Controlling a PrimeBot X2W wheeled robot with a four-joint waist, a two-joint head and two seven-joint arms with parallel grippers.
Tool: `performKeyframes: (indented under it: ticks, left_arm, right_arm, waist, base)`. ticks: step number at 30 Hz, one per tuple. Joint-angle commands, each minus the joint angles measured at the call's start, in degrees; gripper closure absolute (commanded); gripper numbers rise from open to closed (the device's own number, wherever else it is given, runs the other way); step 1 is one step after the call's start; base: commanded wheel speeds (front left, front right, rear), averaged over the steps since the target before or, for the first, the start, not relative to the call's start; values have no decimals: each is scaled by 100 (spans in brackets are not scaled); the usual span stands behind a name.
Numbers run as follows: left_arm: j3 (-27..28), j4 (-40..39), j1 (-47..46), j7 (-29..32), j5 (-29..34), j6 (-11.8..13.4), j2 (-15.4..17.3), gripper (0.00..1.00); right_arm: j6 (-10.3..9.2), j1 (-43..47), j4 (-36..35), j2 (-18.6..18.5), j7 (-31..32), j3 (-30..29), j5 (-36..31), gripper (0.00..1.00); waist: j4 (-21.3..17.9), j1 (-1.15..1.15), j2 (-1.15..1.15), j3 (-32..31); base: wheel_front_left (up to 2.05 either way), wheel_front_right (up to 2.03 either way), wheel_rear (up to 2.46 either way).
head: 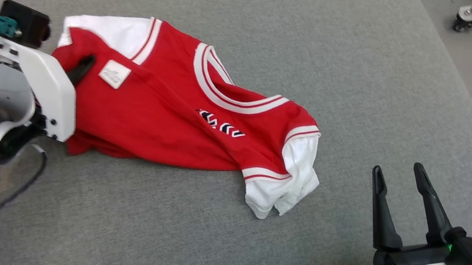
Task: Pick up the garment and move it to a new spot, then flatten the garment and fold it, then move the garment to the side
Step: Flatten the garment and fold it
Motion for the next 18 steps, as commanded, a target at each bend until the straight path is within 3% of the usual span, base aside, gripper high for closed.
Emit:
performKeyframes:
  ticks: [1, 5, 12, 15, 16, 17, 18]
  left_arm:
    - [-16, -77, 89, -154, 55, -26, -11, 100]
    - [-197, -656, 649, -1031, 225, -115, -95, 100]
    - [-321, -1767, 2418, -2524, 221, -106, -50, 100]
    - [-336, -1661, 3168, -3401, -3, -148, -310, 100]
    - [-311, -1521, 3362, -3533, -140, -151, -424, 92]
    - [-327, -1416, 3446, -3646, -65, -171, -441, 69]
    - [-295, -1264, 3548, -3709, -153, -170, -535, 53]
  right_arm:
    - [1, 72, -4, -35, -28, -45, -30, 0]
    - [1, 204, -21, -35, -28, -271, -113, 0]
    - [1, 672, -44, -33, -28, -653, -366, 0]
    - [1, 839, -40, -28, -28, -757, -433, 0]
    - [1, 856, -31, -31, -28, -731, -468, 0]
    - [1, 872, -15, -33, -28, -711, -494, 0]
    - [1, 883, -1, -32, -28, -695, -525, 0]
  waist:
    - [116, 0, 0, -107]
    - [384, 0, 0, -358]
    - [1057, 0, 0, -782]
    - [1438, 0, 0, -954]
    - [1502, 0, 0, -991]
    - [1558, 0, 0, -1031]
    - [1609, 0, 0, -1072]
  base:
    - [0, 0, 0]
    - [0, 0, 0]
    - [0, 0, 0]
    - [0, 0, 0]
    - [0, 0, 0]
    - [0, 0, 0]
    - [0, 0, 0]
